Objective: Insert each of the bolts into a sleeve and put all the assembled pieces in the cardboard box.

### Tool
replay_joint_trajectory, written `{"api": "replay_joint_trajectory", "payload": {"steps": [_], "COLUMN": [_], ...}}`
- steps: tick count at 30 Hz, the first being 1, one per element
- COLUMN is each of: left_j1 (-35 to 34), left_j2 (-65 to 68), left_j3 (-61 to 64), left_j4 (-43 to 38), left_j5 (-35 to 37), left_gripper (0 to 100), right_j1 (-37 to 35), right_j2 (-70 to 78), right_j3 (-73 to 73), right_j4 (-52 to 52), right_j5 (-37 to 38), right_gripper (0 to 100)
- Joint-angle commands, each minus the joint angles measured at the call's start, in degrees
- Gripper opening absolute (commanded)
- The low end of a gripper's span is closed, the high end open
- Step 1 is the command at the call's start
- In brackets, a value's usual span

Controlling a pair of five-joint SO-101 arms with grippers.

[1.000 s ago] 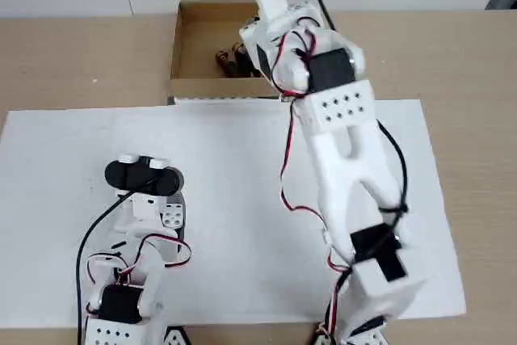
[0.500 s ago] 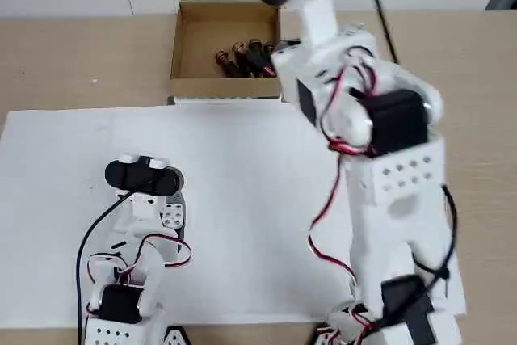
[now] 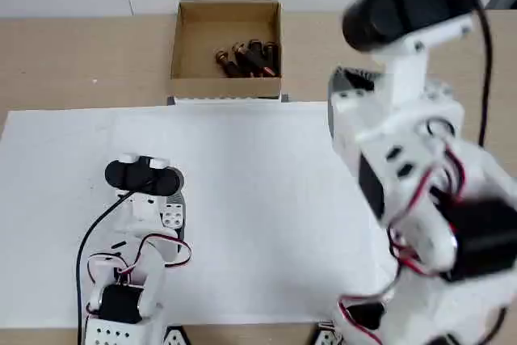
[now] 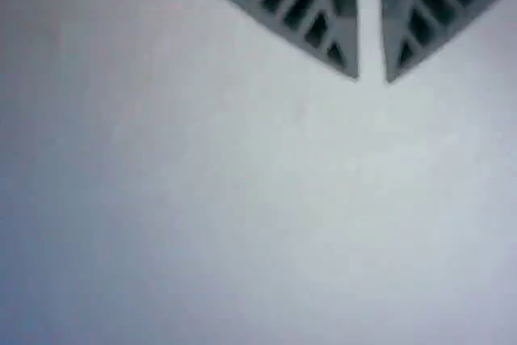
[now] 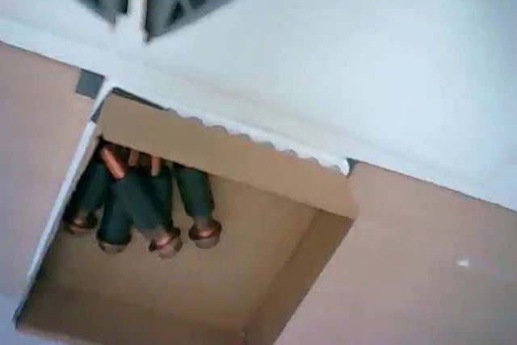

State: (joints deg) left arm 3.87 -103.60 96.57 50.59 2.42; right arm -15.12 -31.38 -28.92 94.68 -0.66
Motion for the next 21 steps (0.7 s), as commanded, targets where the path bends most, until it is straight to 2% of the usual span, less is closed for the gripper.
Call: {"api": "replay_joint_trajectory", "payload": {"steps": [1, 16, 21], "left_j1": [0.0, 0.0, 0.0], "left_j2": [-0.5, -0.5, -0.5], "left_j3": [-0.2, -0.2, -0.2], "left_j4": [0.4, 0.4, 0.4], "left_j5": [0.3, 0.3, 0.3], "left_gripper": [1, 1, 1], "right_j1": [0.7, 0.7, 0.7], "right_j2": [-7.2, -44.8, -57.0], "right_j3": [8.5, 66.8, 81.0], "right_j4": [-0.4, -22.2, -26.0], "right_j5": [-1.1, -0.8, -0.9], "right_gripper": [0.2, 0.2, 0.2]}}
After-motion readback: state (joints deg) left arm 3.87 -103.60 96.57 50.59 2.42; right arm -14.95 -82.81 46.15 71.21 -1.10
